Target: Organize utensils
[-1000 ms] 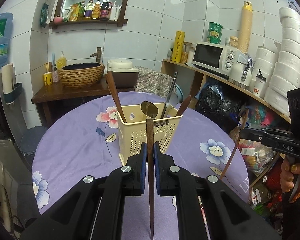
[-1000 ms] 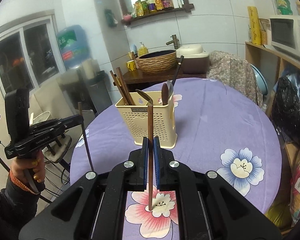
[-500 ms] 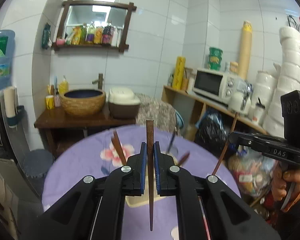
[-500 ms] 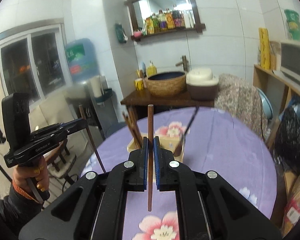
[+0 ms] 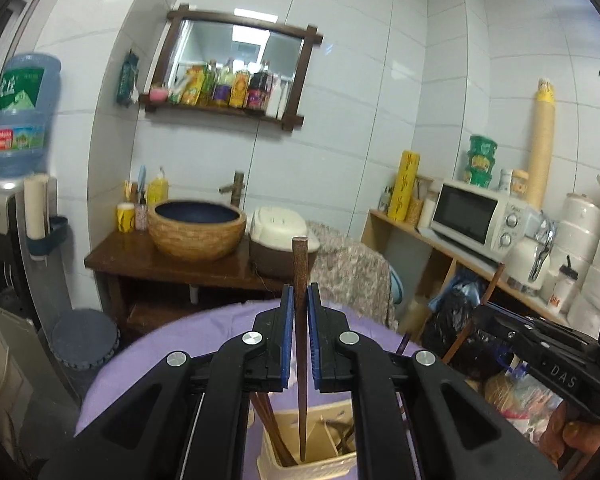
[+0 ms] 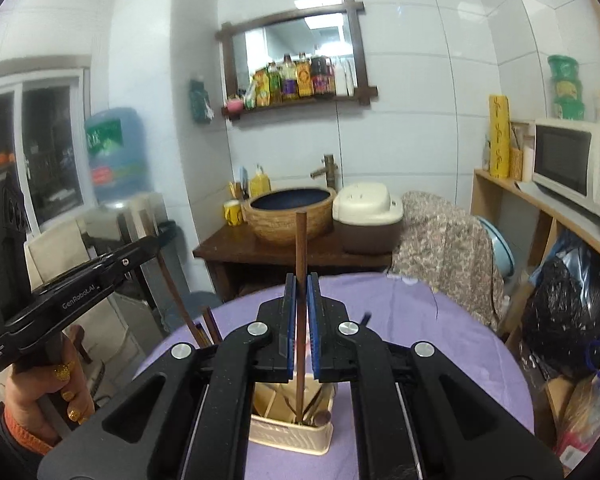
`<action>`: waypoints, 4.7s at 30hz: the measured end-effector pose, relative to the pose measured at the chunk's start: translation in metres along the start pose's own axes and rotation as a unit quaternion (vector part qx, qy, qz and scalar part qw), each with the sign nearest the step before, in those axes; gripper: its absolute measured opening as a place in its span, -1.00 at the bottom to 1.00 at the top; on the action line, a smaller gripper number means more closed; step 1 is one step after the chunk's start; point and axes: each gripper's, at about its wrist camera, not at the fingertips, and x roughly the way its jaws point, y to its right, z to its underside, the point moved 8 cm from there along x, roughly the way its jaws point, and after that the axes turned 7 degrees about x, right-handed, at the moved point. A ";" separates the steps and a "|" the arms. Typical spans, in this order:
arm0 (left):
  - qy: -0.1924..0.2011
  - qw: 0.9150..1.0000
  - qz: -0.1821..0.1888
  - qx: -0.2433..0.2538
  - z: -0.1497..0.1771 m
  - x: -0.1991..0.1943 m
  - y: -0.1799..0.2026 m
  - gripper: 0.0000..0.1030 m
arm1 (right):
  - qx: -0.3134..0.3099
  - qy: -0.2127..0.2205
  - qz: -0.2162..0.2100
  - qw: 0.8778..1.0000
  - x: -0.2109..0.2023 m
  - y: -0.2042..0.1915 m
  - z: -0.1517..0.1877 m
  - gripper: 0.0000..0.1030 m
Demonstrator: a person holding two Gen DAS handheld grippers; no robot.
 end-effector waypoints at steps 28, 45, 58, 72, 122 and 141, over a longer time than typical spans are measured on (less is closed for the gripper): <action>0.016 0.997 -0.035 0.063 0.097 -0.053 -0.005 0.86 | -0.008 0.049 0.042 0.998 -0.048 0.025 0.070 0.89; -0.024 0.997 -0.066 0.015 0.235 -0.152 -0.025 0.90 | 0.053 -0.039 0.064 0.996 -0.115 0.035 0.286 0.89; 0.030 0.997 -0.049 0.048 0.237 -0.210 0.006 0.90 | 0.007 0.048 0.069 0.996 -0.193 -0.010 0.282 0.89; 0.030 0.996 -0.059 0.057 0.243 -0.215 0.004 0.90 | 0.008 0.060 0.063 0.996 -0.206 -0.014 0.283 0.89; 0.018 0.996 -0.063 0.065 0.246 -0.213 0.004 0.90 | 0.007 0.045 0.064 0.997 -0.200 -0.017 0.287 0.89; 0.012 0.996 -0.058 0.065 0.246 -0.211 0.005 0.90 | 0.011 0.039 0.065 0.997 -0.196 -0.017 0.292 0.89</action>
